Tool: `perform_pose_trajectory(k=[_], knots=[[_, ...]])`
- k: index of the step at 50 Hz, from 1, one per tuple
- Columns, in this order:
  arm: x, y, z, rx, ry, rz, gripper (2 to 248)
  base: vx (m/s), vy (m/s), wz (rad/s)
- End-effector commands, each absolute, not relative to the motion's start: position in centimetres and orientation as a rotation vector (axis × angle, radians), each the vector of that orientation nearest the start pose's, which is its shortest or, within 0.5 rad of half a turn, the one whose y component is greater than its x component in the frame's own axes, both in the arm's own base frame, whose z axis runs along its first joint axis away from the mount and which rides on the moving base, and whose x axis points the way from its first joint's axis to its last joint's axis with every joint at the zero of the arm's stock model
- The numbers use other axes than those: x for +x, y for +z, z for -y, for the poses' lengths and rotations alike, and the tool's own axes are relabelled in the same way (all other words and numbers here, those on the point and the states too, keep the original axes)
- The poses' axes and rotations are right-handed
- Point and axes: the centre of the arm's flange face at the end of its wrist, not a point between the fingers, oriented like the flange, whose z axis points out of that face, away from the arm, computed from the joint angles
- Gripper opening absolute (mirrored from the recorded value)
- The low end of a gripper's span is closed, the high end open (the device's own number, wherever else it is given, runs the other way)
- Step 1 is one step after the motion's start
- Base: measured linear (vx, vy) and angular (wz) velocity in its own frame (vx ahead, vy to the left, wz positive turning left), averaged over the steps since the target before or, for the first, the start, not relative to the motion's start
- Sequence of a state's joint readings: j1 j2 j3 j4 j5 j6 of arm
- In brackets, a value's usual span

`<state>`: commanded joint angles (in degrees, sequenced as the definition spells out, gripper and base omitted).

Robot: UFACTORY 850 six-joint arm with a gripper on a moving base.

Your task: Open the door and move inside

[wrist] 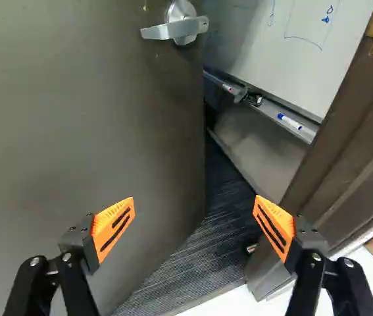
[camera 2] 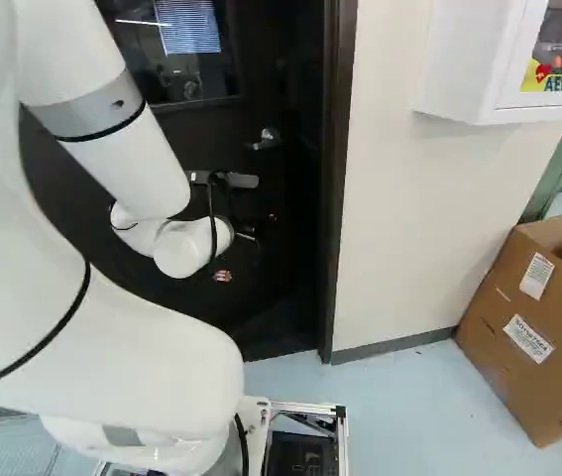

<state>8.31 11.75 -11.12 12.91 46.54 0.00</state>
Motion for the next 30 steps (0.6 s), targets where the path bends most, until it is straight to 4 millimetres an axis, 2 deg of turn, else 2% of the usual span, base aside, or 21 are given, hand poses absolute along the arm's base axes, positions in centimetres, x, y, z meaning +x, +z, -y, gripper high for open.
perform_pose_trajectory(k=[30], knots=[[30.6,37.93,-2.99,-2.555,-1.758,-0.157,247,0.097,0.129,-0.265]])
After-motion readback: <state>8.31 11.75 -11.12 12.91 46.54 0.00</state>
